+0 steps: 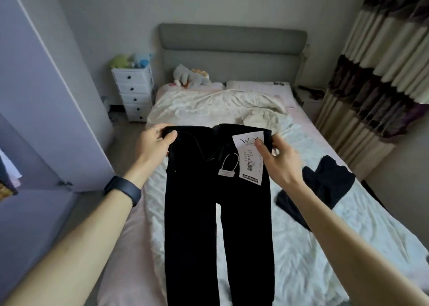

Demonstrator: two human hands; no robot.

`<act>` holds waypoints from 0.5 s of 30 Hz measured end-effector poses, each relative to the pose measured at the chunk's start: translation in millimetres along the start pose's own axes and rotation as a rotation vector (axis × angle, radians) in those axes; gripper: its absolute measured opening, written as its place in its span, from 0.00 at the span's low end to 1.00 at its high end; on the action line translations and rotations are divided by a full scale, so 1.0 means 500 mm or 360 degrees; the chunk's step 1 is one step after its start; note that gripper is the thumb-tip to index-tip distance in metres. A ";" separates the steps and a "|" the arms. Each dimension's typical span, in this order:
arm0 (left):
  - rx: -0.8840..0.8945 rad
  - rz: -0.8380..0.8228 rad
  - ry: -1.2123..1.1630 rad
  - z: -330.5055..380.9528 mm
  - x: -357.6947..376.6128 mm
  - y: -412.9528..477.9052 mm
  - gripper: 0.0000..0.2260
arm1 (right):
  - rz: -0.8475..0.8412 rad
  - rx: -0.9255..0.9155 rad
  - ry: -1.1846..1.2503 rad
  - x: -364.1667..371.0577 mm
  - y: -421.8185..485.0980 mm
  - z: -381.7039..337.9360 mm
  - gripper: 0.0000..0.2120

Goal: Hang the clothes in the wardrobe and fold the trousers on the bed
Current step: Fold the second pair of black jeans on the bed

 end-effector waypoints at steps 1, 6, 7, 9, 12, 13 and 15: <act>-0.0045 -0.0040 0.0066 -0.038 0.024 0.044 0.08 | -0.0034 0.0012 -0.0064 0.036 0.039 0.017 0.16; -0.0153 -0.0244 0.0492 -0.240 0.156 0.170 0.08 | -0.0258 0.0112 -0.0489 0.219 0.152 0.179 0.14; -0.0153 -0.0282 0.0592 -0.281 0.181 0.178 0.07 | -0.0299 0.0167 -0.0570 0.254 0.158 0.223 0.13; -0.0148 -0.0317 0.0728 -0.339 0.207 0.178 0.07 | -0.0347 0.0297 -0.0663 0.293 0.147 0.297 0.13; -0.0092 -0.0347 0.0946 -0.413 0.240 0.213 0.12 | -0.0386 0.0439 -0.0679 0.352 0.163 0.393 0.12; -0.0037 -0.0367 0.1034 -0.427 0.248 0.223 0.12 | -0.0375 0.0434 -0.0639 0.367 0.177 0.412 0.12; 0.0063 -0.0384 0.1249 -0.451 0.260 0.246 0.13 | -0.0314 0.0396 -0.0545 0.398 0.214 0.435 0.10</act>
Point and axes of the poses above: each hand's wrist, its own y-axis towards the middle knuckle, its own x-axis out of the palm, z = x × y, the point moved 9 cm from there along y, towards the middle knuckle, and after that the axes turned 10 degrees about z, right-handed, at the moved point
